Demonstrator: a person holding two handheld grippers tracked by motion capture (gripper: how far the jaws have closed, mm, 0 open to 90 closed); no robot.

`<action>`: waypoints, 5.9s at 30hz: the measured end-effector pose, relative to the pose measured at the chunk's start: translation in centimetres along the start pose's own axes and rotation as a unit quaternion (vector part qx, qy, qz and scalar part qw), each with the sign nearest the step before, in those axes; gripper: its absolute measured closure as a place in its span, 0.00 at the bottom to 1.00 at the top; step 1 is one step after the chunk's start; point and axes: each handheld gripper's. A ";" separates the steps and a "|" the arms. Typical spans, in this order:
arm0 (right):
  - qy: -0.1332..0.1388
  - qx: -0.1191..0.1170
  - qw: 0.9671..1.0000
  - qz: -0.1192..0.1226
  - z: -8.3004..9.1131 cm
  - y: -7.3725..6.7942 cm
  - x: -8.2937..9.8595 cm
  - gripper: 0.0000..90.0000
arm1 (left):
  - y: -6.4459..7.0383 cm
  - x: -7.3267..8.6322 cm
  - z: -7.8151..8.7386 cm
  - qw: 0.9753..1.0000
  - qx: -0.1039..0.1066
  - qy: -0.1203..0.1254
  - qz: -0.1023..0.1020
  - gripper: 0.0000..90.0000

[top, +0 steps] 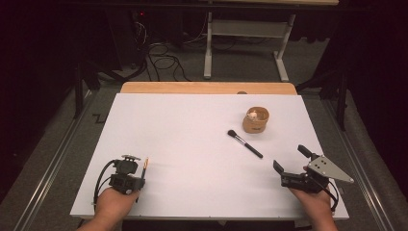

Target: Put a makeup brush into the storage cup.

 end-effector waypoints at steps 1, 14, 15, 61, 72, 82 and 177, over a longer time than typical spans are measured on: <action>0.000 0.000 1.000 -0.001 0.0 0.0 0.0 0.01 | 0.1 0.0 0.0 1.000 -0.002 0.002 -0.002 0.87; 0.001 -0.002 1.000 0.001 0.0 0.0 0.0 0.01 | 0.1 -0.1 -0.1 1.000 -0.004 -0.003 -0.012 0.91; 0.000 -0.001 1.000 -0.001 0.0 -0.1 0.0 0.01 | 0.0 -0.1 -0.1 1.000 -0.003 -0.003 -0.011 0.91; -0.002 -0.003 1.000 -0.004 -0.2 0.1 0.2 0.01 | -1.2 -1.0 1.0 0.995 0.037 0.093 0.017 0.93; -0.003 -0.006 1.000 0.002 -0.2 0.0 0.4 0.01 | -1.0 -0.9 0.6 0.983 0.044 0.175 -0.011 0.93; -0.001 -0.005 1.000 0.002 -0.2 0.0 0.5 0.01 | -1.2 -1.6 -0.4 0.971 0.055 0.233 -0.017 0.93; -0.006 -0.075 0.997 0.028 -4.0 -6.3 -4.9 0.03 | 5.4 -2.8 0.3 0.840 0.129 0.509 -0.132 0.93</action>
Point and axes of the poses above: each handheld gripper's, and its own axes: z roughly backward along the jaws, x roughly out of its underside, y roughly to its right, and after that the axes turned 9 degrees about -z, right-handed
